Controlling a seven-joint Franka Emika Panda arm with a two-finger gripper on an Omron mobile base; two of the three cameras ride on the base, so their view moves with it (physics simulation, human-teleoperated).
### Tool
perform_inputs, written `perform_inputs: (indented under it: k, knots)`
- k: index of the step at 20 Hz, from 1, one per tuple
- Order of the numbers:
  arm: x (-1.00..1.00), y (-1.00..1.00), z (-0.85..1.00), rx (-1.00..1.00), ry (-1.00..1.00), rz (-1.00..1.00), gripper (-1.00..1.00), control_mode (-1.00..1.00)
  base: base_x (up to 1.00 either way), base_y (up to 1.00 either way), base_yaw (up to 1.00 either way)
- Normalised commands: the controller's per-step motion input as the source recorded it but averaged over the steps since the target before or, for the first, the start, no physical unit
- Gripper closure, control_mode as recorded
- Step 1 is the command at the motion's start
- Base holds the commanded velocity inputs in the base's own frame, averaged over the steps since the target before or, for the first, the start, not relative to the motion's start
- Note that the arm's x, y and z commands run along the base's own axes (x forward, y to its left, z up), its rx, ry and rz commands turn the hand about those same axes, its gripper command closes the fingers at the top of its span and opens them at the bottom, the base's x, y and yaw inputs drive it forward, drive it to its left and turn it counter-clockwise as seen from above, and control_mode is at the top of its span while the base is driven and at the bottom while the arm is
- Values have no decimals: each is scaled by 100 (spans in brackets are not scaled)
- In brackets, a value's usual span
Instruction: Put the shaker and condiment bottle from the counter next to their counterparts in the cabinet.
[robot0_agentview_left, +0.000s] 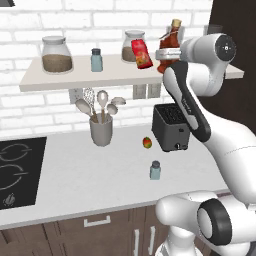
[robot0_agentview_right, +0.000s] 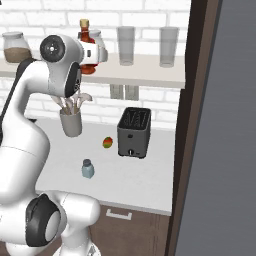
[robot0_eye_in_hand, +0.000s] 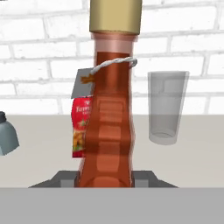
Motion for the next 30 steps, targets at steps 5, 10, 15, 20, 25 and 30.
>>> perform_inputs:
  k: [5, 10, 15, 20, 25, 30]
  knots:
    - [24, 0, -20, -2, 0, 0, 100, -100, 0, 0, 0]
    - [20, -8, -6, 0, 0, 0, 100, -100, 0, 0, 0]
    - [31, -10, -7, 0, 0, 0, 100, -100, 0, 0, 0]
    - [35, -3, -11, -1, 0, 0, 100, -100, 0, 0, 0]
    - [35, -1, -9, -1, 0, 0, 100, -100, 0, 0, 0]
    - [28, -5, -15, 0, 0, 0, 100, -100, 0, 0, 0]
